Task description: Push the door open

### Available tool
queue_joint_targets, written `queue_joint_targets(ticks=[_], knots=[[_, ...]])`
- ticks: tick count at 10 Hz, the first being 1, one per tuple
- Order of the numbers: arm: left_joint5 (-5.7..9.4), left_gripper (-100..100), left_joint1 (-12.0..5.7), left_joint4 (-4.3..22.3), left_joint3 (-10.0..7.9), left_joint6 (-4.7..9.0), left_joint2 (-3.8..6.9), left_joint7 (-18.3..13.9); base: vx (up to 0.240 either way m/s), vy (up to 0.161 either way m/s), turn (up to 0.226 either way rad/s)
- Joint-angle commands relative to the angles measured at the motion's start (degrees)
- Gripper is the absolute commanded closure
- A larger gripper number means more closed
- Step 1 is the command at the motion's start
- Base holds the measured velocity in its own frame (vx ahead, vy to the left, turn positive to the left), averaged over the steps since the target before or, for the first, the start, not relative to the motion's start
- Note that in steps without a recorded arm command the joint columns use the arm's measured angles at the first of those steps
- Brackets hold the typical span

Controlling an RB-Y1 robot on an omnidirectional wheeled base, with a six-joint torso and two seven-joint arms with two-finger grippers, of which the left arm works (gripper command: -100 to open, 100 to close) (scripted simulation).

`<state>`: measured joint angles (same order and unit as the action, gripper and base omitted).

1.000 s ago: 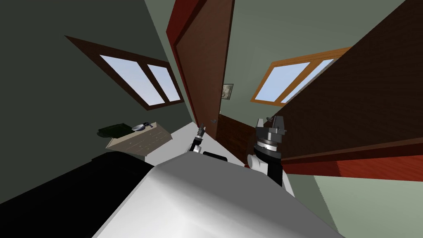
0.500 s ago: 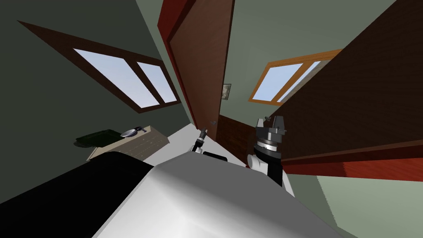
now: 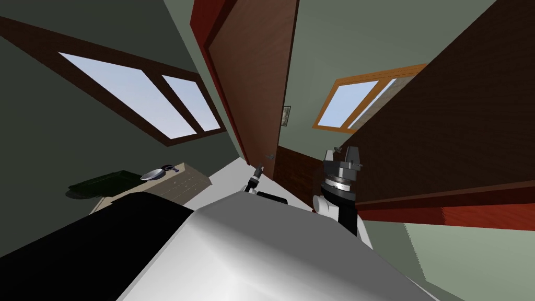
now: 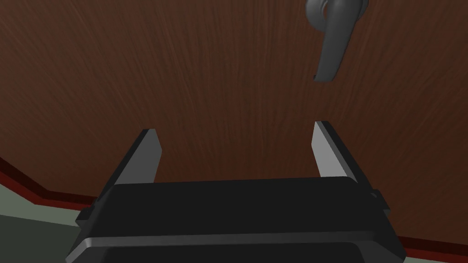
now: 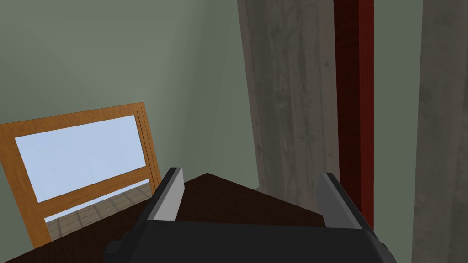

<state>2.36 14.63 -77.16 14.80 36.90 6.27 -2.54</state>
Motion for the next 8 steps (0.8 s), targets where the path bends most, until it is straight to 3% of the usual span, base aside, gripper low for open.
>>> queue_joint_targets(ticks=[1, 5, 6, 8], knots=[[-0.25, -100, -0.29, 2.53, 0.86, 1.01, 0.21, -0.03, 0.061, 0.072, -0.105], [-0.78, -100, -1.53, 8.28, 2.65, 2.78, 0.42, -0.04, 0.082, 0.09, -0.075], [-1.0, -100, -2.07, 10.77, 3.43, 3.55, 0.51, -0.04, 0.089, 0.115, -0.122], [-1.2, -100, -2.52, 12.87, 4.09, 4.2, 0.58, -0.05, 0.105, 0.1, -0.075]])
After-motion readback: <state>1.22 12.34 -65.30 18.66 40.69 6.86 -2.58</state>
